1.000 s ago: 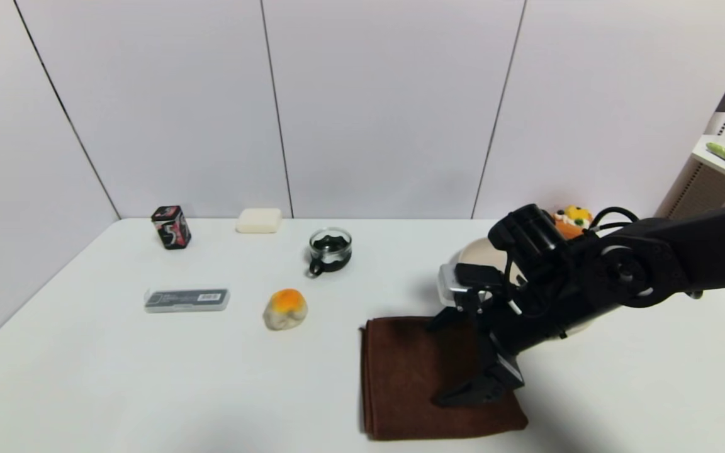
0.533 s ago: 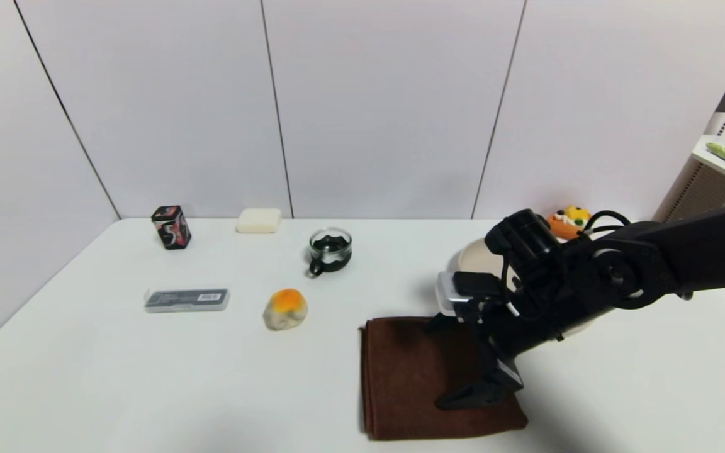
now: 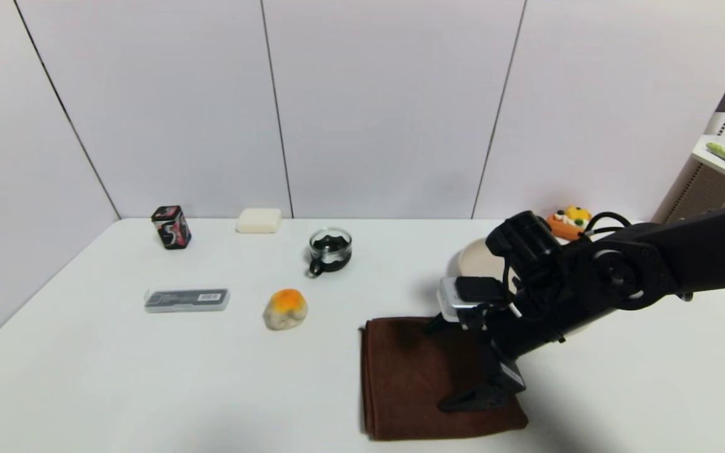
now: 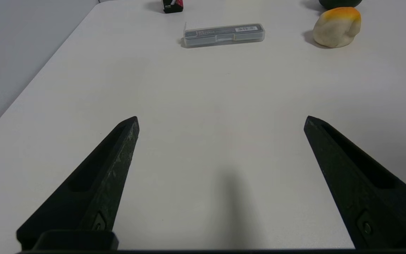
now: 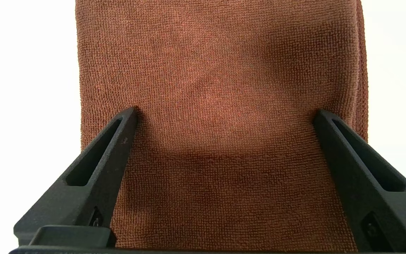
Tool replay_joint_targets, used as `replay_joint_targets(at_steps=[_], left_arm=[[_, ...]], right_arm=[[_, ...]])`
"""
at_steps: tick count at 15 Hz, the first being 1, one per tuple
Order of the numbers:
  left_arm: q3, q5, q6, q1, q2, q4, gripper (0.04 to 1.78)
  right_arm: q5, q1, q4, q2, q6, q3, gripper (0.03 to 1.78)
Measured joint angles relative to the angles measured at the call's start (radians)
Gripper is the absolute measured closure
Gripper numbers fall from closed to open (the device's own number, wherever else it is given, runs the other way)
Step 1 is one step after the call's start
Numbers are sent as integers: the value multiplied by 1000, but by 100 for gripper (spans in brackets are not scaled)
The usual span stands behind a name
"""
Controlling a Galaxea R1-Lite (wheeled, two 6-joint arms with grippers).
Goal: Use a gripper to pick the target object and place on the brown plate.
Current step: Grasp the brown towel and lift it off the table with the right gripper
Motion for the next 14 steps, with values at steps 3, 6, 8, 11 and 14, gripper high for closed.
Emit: replay_joint_targets(at_steps=[3, 6, 8, 11, 14], left_arm=[[0, 0, 0, 0, 0, 0, 13], [0, 0, 0, 0, 0, 0, 13], [0, 0, 0, 0, 0, 0, 13], [0, 0, 0, 0, 0, 0, 13], [0, 0, 0, 0, 0, 0, 13]], right_arm=[[-4, -1, 6, 0, -9, 1, 62], [-3, -7, 3, 1, -25, 5, 96], [-3, -8, 2, 1, -28, 5, 141], [-2, -9, 1, 0, -28, 5, 174], [-2, -9, 3, -1, -28, 6, 174]])
